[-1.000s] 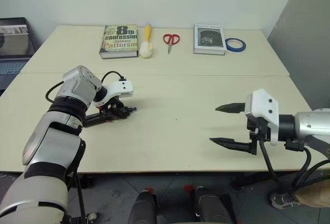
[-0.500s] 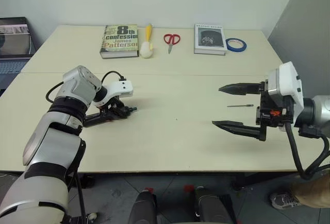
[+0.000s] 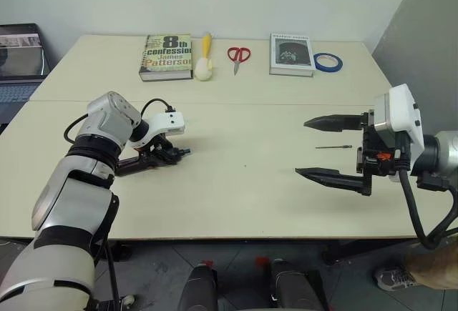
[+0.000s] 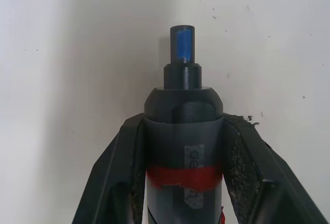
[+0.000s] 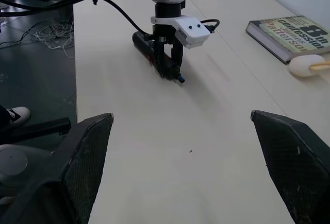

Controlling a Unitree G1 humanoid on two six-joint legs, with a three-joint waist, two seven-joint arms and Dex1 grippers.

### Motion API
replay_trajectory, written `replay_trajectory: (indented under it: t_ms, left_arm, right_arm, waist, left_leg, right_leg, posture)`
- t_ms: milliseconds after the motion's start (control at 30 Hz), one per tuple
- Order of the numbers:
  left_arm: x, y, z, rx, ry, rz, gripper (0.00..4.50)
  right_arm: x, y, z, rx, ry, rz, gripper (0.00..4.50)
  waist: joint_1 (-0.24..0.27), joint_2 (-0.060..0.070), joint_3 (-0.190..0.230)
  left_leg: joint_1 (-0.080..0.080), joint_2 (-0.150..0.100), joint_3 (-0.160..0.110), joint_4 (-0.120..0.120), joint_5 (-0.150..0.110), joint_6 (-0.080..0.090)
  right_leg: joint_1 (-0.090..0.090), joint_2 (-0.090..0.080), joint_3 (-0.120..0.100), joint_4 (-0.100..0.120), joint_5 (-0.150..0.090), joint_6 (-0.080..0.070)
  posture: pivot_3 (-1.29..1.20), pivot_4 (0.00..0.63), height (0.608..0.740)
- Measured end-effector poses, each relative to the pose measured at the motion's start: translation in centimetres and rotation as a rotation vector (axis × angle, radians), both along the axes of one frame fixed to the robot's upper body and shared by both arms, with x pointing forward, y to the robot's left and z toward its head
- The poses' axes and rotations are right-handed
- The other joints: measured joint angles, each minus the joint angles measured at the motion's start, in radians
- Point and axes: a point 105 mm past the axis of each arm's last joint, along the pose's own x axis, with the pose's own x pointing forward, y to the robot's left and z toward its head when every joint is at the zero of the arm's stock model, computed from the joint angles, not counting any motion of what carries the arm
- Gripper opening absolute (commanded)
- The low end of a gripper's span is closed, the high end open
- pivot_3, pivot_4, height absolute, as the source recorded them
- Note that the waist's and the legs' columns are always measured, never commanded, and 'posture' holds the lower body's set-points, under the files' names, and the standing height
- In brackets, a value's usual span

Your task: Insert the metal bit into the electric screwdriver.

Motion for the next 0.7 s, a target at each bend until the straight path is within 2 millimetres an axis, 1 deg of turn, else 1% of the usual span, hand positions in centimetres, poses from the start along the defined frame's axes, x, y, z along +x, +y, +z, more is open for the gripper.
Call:
replay_trajectory:
  t_ms: [300, 433, 600, 667, 700]
  left_arm:
    - [-0.2, -0.1, 0.1, -0.012, 0.019, -0.005, 1.65]
    - [-0.4, -0.3, 0.4, -0.044, 0.037, 0.003, 1.65]
    - [-0.4, -1.1, 1.4, -0.093, 0.022, -0.009, 1.65]
    - [-0.4, -1.4, 2.1, -0.116, 0.011, -0.016, 1.65]
    - [-0.3, -1.7, 2.8, -0.144, -0.006, -0.016, 1.65]
  right_arm:
    - [-0.1, -0.1, -0.5, 0.0, 0.016, -0.002, 4.5]
    - [-0.1, -0.1, -0.6, 0.0, 0.016, 0.0, 4.5]
    - [-0.2, 0.0, -0.6, 0.002, 0.01, 0.004, 4.5]
    - [-0.2, -0.1, -0.7, 0.003, 0.013, 0.003, 4.5]
    - [-0.2, -0.1, -0.8, 0.001, 0.018, 0.0, 4.5]
  waist:
    - [0.0, 0.0, 0.0]
    - [0.0, 0.0, 0.0]
    - [0.0, 0.0, 0.0]
    - [0.0, 0.0, 0.0]
    - [0.0, 0.0, 0.0]
  left_leg:
    - [0.0, 0.0, 0.0, 0.0, 0.0, 0.0]
    - [-0.001, 0.0, 0.0, 0.0, 0.0, 0.0]
    - [-0.001, 0.0, 0.0, 0.0, 0.0, 0.0]
    - [-0.001, 0.0, -0.001, 0.0, 0.0, 0.0]
    - [-0.001, 0.0, -0.001, 0.0, 0.0, 0.0]
  right_leg:
    - [0.0, 0.0, 0.0, 0.0, 0.0, 0.0]
    - [-0.001, 0.0, 0.0, 0.0, 0.0, 0.0]
    - [-0.001, 0.0, 0.0, 0.0, 0.0, 0.0]
    - [-0.001, 0.0, 0.0, 0.0, 0.0, 0.0]
    - [-0.001, 0.0, 0.0, 0.0, 0.0, 0.0]
  posture:
    - [0.0, 0.15, 0.74]
    - [0.0, 0.15, 0.74]
    - [0.0, 0.15, 0.74]
    - [0.0, 0.15, 0.74]
    - [0.0, 0.15, 0.74]
